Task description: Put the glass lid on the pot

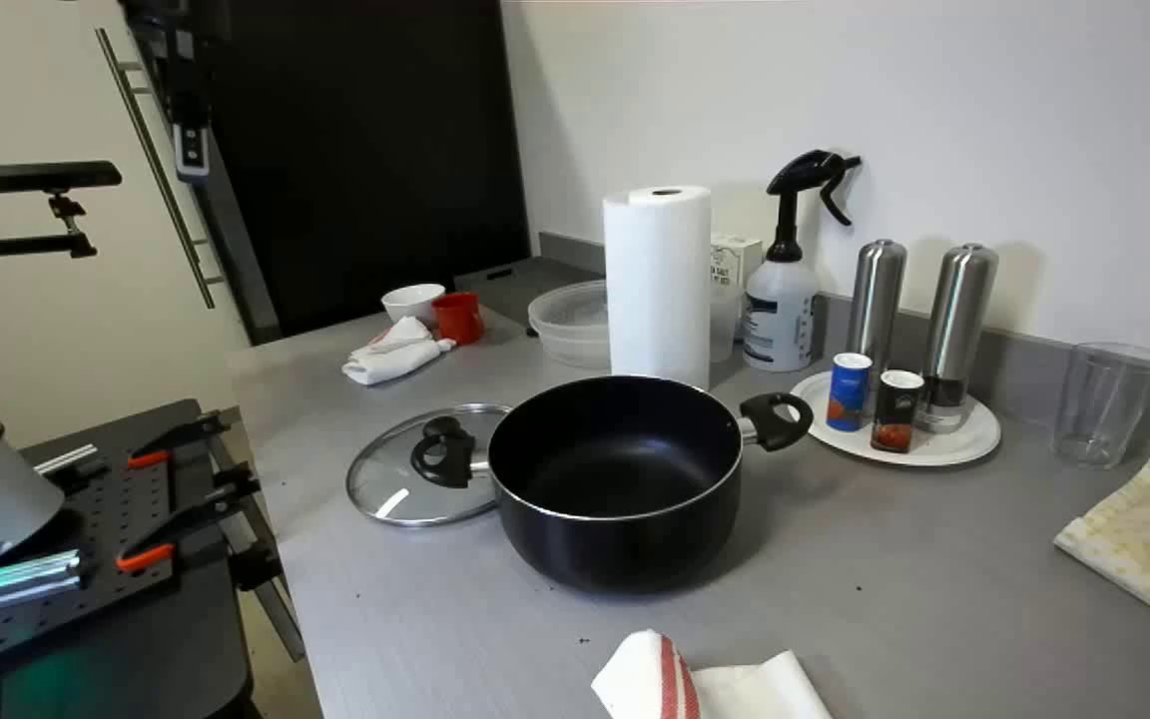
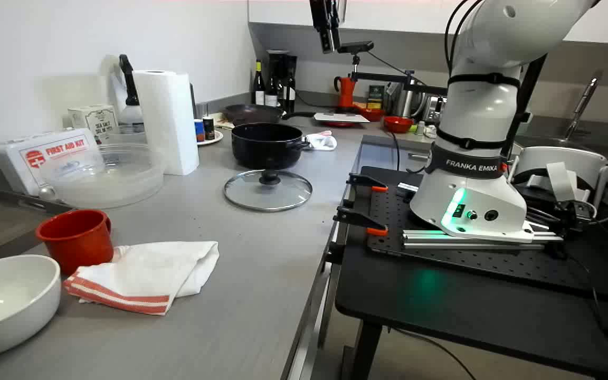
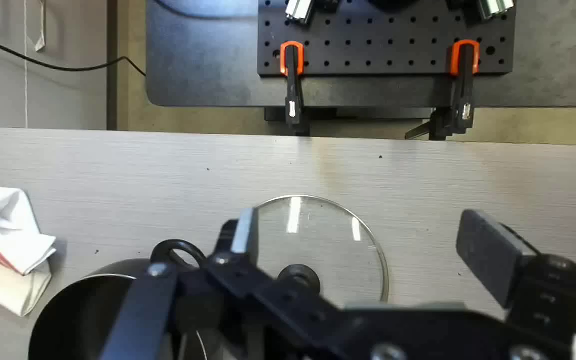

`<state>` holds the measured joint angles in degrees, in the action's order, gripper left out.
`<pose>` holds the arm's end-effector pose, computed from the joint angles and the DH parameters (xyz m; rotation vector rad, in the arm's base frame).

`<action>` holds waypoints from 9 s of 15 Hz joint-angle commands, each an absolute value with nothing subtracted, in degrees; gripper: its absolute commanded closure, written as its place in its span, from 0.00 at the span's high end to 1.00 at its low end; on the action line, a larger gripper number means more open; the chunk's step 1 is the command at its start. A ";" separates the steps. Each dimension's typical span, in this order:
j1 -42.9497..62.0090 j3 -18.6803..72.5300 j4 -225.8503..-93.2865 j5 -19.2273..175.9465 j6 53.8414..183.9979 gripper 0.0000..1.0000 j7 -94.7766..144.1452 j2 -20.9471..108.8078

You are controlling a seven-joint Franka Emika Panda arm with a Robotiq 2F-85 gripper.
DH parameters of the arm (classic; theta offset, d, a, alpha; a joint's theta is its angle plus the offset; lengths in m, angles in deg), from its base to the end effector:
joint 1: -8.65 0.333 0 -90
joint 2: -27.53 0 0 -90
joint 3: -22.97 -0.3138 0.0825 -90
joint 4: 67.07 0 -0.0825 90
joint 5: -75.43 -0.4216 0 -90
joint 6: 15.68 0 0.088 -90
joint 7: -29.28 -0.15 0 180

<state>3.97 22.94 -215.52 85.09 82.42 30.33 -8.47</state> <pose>0.3492 -0.0513 0.3853 2.9663 -0.0268 -0.3850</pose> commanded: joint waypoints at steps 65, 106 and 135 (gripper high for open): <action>0.07 27.30 -202.86 79.19 139.72 1.00 41.65 53.81; -0.80 25.96 -204.58 78.32 138.71 0.25 42.45 51.48; 4.00 25.62 -200.27 80.44 122.53 0.25 45.30 26.22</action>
<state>4.71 24.03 -202.10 80.47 126.62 43.26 29.21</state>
